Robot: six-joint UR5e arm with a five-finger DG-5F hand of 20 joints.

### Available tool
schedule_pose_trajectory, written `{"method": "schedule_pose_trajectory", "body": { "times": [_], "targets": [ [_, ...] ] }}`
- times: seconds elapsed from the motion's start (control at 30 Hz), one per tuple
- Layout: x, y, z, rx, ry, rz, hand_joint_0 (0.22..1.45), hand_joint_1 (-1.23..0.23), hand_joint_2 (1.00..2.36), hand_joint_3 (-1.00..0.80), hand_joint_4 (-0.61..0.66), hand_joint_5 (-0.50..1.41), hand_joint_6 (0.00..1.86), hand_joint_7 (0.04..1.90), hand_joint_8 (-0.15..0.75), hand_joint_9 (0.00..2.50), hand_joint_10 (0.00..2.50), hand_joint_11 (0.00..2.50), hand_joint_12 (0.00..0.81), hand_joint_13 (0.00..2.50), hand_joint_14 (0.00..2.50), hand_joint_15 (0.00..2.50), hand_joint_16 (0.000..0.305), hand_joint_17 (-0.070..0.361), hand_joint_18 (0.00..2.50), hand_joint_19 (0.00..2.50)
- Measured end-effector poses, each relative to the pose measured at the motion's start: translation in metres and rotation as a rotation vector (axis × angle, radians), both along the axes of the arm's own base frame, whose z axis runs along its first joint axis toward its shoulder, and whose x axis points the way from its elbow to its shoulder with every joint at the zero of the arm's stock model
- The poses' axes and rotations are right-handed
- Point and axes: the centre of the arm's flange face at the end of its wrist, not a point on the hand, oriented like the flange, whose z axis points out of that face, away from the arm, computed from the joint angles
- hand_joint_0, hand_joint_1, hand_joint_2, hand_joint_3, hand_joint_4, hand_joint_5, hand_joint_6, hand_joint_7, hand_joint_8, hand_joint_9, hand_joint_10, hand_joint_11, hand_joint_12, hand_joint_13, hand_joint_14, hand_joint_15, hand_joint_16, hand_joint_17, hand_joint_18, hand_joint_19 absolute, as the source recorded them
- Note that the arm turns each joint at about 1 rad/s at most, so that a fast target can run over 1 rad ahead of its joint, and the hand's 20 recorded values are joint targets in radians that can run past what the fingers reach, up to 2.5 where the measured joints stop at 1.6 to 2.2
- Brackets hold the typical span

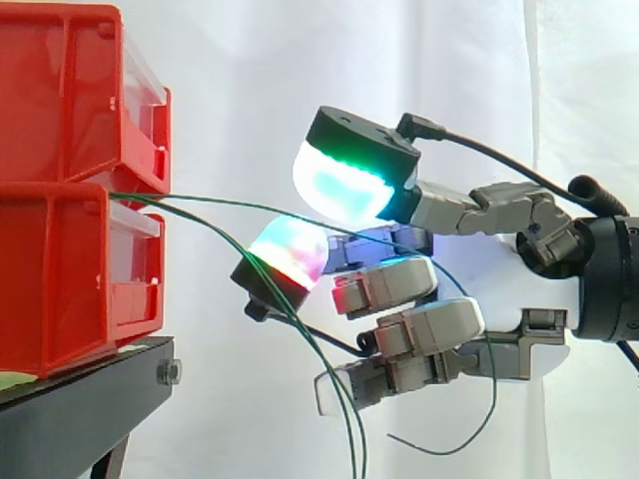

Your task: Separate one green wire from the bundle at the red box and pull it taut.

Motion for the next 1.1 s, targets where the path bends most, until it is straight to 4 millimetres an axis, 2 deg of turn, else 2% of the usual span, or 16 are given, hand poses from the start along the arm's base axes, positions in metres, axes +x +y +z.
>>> {"method": "schedule_pose_trajectory", "body": {
  "times": [0.2, 0.3, 0.57, 0.67, 0.97, 1.1],
  "targets": [
    [0.0003, 0.0009, -0.0001, -0.016, 0.000, -0.002, 0.61, -0.78, 1.00, -0.50, 0.17, -0.22, 0.91, 0.98, 0.289, 1.14, 0.53, 1.61, 0.326, 1.55, 0.01, 1.41, 0.049, 0.111, 0.88, 0.46],
    [0.0003, 0.0011, 0.0000, -0.024, 0.002, -0.001, 0.60, -0.76, 1.00, -0.50, 0.16, -0.22, 0.91, 0.97, 0.284, 1.11, 0.74, 1.57, 0.311, 1.59, 0.00, 1.48, 0.050, 0.111, 0.89, 0.47],
    [0.0001, 0.0022, -0.0007, -0.029, 0.006, 0.001, 0.55, -0.74, 1.00, -0.50, 0.18, -0.22, 0.90, 0.95, 0.294, 1.09, 0.94, 1.50, 0.317, 1.61, 0.05, 1.49, 0.051, 0.116, 0.92, 0.47],
    [0.0001, 0.0029, -0.0010, -0.032, 0.007, 0.002, 0.61, -0.68, 1.00, -0.50, 0.16, -0.22, 0.90, 0.97, 0.291, 1.11, 0.91, 1.55, 0.305, 1.62, 0.03, 1.51, 0.050, 0.112, 0.91, 0.48],
    [0.0001, 0.0041, -0.0004, -0.033, 0.007, 0.003, 0.54, -0.58, 1.00, -0.50, 0.18, -0.22, 0.90, 0.95, 0.306, 1.12, 0.93, 1.53, 0.325, 1.61, 0.08, 1.47, 0.052, 0.117, 0.92, 0.48],
    [-0.0001, 0.0006, -0.0004, -0.025, 0.006, 0.000, 0.56, -0.55, 1.00, -0.50, 0.18, -0.22, 0.89, 0.97, 0.297, 1.14, 0.89, 1.54, 0.317, 1.61, 0.06, 1.47, 0.051, 0.116, 0.91, 0.49]
  ]
}}
